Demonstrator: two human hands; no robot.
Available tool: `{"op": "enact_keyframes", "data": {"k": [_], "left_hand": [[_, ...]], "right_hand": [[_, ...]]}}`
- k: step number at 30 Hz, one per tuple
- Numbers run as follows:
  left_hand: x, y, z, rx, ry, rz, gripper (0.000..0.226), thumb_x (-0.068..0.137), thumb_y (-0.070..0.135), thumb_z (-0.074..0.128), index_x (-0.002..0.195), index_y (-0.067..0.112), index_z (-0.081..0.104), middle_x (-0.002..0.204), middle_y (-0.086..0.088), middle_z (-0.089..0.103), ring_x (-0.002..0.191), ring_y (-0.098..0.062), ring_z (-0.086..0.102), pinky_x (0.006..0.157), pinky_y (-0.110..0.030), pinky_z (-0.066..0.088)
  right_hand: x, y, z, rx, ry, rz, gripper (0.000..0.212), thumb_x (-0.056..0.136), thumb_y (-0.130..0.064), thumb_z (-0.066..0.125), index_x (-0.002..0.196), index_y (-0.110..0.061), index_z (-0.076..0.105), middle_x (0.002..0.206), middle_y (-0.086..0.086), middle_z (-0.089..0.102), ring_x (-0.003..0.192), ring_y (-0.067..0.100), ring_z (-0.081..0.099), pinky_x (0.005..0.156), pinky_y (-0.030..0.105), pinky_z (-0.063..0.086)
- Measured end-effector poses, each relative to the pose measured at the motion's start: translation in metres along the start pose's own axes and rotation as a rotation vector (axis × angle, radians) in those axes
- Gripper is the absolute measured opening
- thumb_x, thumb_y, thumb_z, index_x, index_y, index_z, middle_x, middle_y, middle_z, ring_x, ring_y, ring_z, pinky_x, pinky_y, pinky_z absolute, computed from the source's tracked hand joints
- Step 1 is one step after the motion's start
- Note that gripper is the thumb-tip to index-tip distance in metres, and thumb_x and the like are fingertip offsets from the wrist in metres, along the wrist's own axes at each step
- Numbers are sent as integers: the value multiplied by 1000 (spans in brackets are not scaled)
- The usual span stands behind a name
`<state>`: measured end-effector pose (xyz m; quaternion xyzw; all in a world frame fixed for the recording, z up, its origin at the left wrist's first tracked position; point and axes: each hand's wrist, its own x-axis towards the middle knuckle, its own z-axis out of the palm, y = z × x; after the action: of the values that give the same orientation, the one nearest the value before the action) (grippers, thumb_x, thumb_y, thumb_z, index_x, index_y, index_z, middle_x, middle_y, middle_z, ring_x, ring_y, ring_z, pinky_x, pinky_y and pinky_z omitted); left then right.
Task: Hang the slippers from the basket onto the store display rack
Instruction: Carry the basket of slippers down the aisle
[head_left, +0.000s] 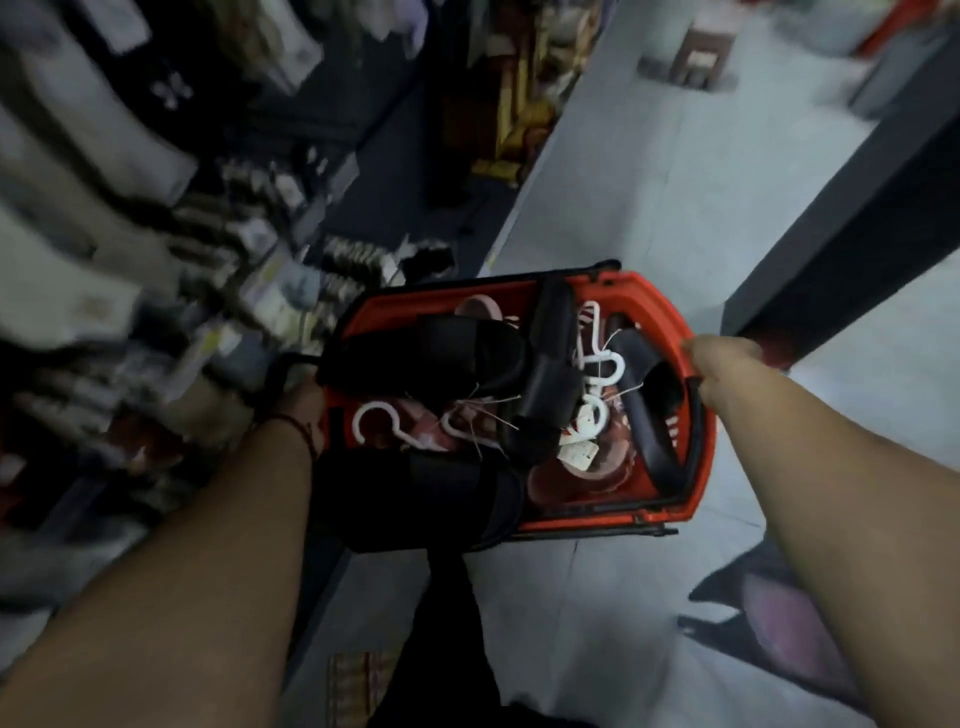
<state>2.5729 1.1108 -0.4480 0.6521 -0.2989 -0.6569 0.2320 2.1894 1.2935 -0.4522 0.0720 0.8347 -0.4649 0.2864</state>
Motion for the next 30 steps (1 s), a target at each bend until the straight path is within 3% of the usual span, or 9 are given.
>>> {"op": "enact_keyframes", "data": {"k": [2, 5, 8, 12, 14, 17, 21, 24, 30], "left_hand": [[34, 33, 47, 34, -97, 25, 42, 109, 30, 33, 134, 6, 56, 124, -19, 58, 105, -39, 61, 90, -44, 47], [86, 88, 127, 189, -207, -2, 32, 108, 21, 40, 126, 5, 61, 107, -15, 65, 83, -30, 61, 70, -38, 54], [142, 140, 210, 232, -279, 44, 28, 106, 18, 45, 126, 10, 62, 124, -8, 62, 97, -28, 63, 80, -38, 55], [267, 184, 335, 451, -320, 51, 32, 99, 33, 55, 116, 9, 66, 117, -15, 68, 106, -32, 65, 92, -48, 55], [374, 186, 392, 553, -296, 45, 44, 89, 42, 58, 117, 9, 67, 115, -16, 70, 102, -37, 68, 86, -57, 56], [474, 198, 478, 574, -294, 30, 39, 79, 30, 64, 111, 9, 69, 119, -14, 70, 99, -36, 68, 79, -56, 58], [378, 263, 572, 573, -190, -14, 24, 88, 12, 62, 109, 1, 68, 109, -15, 69, 93, -32, 67, 81, -47, 57], [394, 314, 648, 519, -204, -55, 24, 90, 14, 62, 110, 2, 67, 114, -22, 68, 95, -37, 67, 74, -49, 59], [445, 407, 788, 434, -190, -15, 25, 97, 17, 57, 117, 5, 66, 127, -23, 64, 105, -38, 65, 78, -46, 55]], "right_hand": [[34, -14, -7, 80, 176, 29, 55, 70, -19, 74, 121, -2, 64, 115, 4, 69, 97, 22, 67, 90, 40, 57], [74, -55, -20, 156, 363, 88, 52, 64, -19, 75, 113, -3, 67, 102, 10, 71, 88, 27, 70, 86, 44, 60], [105, -95, -35, 225, 420, 173, 30, 66, -12, 72, 94, -1, 68, 81, 12, 68, 76, 28, 68, 79, 44, 61], [177, -130, -49, 347, 516, 248, 14, 74, -14, 69, 78, -3, 60, 94, 17, 71, 79, 30, 67, 81, 48, 60], [213, -150, -50, 367, 551, 280, 16, 86, -14, 65, 78, -3, 56, 89, 15, 64, 79, 30, 62, 78, 39, 55], [295, -180, -45, 360, 553, 298, 11, 88, -11, 61, 90, -1, 59, 85, 16, 62, 79, 30, 59, 75, 35, 49], [409, -255, -41, 330, 497, 337, 27, 81, -3, 59, 106, 3, 64, 104, 18, 67, 85, 32, 63, 81, 38, 54], [480, -332, -39, 319, 454, 289, 34, 89, -1, 55, 121, 9, 60, 106, 18, 61, 89, 28, 57, 80, 34, 49], [644, -475, -28, 294, 408, 212, 25, 86, -1, 53, 110, 1, 59, 92, 16, 63, 81, 26, 58, 72, 36, 49]]}}
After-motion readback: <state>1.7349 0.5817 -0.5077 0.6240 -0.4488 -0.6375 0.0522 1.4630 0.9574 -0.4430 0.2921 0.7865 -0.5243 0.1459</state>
